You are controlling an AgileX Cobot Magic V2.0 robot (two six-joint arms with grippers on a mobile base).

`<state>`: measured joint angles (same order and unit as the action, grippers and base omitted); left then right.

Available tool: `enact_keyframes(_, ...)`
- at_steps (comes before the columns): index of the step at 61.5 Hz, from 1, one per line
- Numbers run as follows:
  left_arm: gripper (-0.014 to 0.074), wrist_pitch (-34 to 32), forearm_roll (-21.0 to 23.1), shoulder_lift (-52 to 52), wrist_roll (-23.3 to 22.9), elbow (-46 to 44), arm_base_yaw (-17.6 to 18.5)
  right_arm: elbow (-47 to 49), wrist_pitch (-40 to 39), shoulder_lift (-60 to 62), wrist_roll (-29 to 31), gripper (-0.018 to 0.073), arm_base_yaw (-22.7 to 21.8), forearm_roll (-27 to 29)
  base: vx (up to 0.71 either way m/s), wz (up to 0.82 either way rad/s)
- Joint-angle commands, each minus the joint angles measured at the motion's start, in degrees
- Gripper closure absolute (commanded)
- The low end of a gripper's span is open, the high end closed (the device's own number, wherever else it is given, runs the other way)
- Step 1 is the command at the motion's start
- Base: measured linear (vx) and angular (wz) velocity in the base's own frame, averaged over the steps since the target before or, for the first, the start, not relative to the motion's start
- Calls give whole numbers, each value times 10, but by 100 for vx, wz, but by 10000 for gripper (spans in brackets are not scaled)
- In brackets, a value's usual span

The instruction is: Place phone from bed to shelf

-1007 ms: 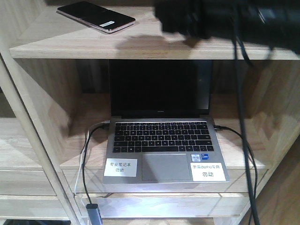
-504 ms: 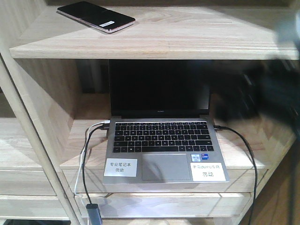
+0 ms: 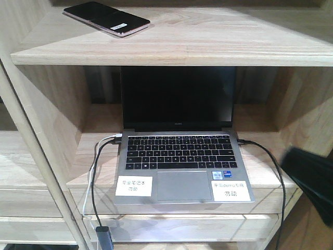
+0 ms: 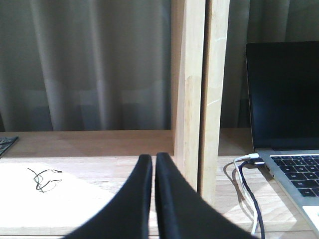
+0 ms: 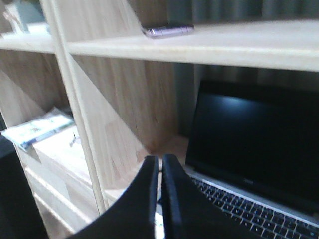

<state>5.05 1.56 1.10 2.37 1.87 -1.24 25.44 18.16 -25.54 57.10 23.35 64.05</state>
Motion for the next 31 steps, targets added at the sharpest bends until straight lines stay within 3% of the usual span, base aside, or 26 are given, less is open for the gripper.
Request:
enact_keyframes(1,595,-41,6,3,-5,-14,-2,-2,-23,34,6,565,-2,12,0,0)
enact_keyframes(31,595,-41,6,3,-5,-14,-2,-9,-17,76,6,565,-2,11,0,0)
